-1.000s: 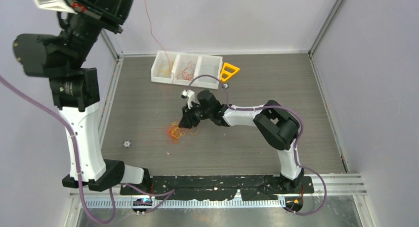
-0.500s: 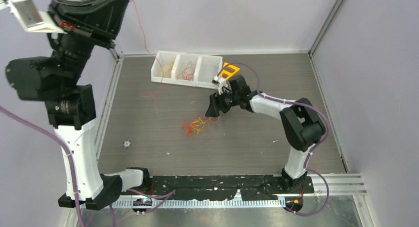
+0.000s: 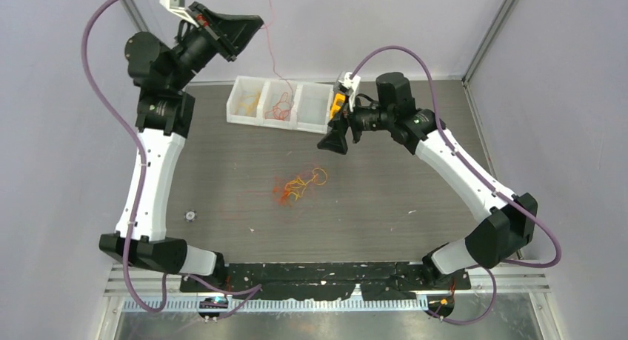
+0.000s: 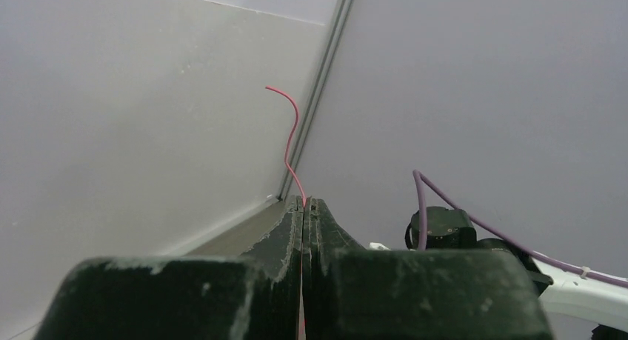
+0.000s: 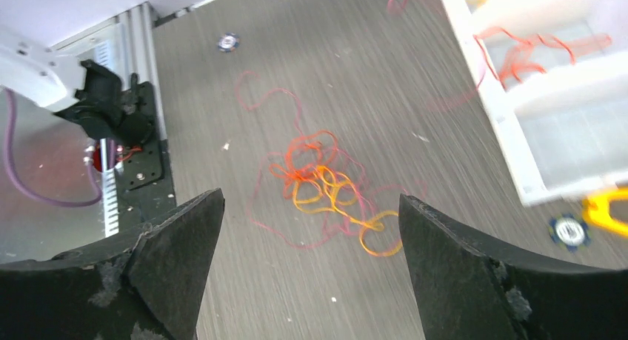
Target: Untangle the cables
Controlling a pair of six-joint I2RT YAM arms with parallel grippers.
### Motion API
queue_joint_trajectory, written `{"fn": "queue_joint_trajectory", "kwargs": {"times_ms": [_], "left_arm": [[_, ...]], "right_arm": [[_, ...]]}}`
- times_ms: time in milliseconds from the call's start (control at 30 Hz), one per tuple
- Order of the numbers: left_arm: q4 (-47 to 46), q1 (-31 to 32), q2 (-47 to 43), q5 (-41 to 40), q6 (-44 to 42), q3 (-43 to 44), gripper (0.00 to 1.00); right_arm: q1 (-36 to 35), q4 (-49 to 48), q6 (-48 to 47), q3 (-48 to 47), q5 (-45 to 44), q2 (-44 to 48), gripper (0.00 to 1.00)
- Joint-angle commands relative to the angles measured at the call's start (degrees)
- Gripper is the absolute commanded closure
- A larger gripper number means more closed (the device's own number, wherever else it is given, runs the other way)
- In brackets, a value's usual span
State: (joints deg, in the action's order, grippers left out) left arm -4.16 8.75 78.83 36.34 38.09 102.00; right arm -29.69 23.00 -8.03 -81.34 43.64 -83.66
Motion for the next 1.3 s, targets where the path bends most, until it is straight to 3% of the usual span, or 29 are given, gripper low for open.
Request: {"fn": "queue_joint_trajectory", "kwargs": {"times_ms": [0,300,667,900,1267], "left_arm": [[-5.39,2.69,5.32,-0.19,-5.75,5.14,1.00],[-10.47,3.74,26.20,-2.66,-4.87,22.43,1.00],[-13.91,5.42,38.24,-2.55,-8.41,25.61,1.00],[-11.64,6.89,44.12,-5.46,-15.77,32.54,1.00],[0.63,8.56,42.80,-10.53,-21.38,12.08,1.00]], "right_arm": [[6.86,4.43,1.67,2.61,-0.51,-0.93,0.06],[12.96,4.76,0.85,6.30,-1.25,1.15,0.07],[14.67,6.36,-0.31,5.95,-1.45,-0.30,0.06],[15.40,7.21,-1.01,5.58,-1.45,-1.02,0.06],[16.33,7.23,-1.28,6.86,-1.61,-0.85,0.06]]}}
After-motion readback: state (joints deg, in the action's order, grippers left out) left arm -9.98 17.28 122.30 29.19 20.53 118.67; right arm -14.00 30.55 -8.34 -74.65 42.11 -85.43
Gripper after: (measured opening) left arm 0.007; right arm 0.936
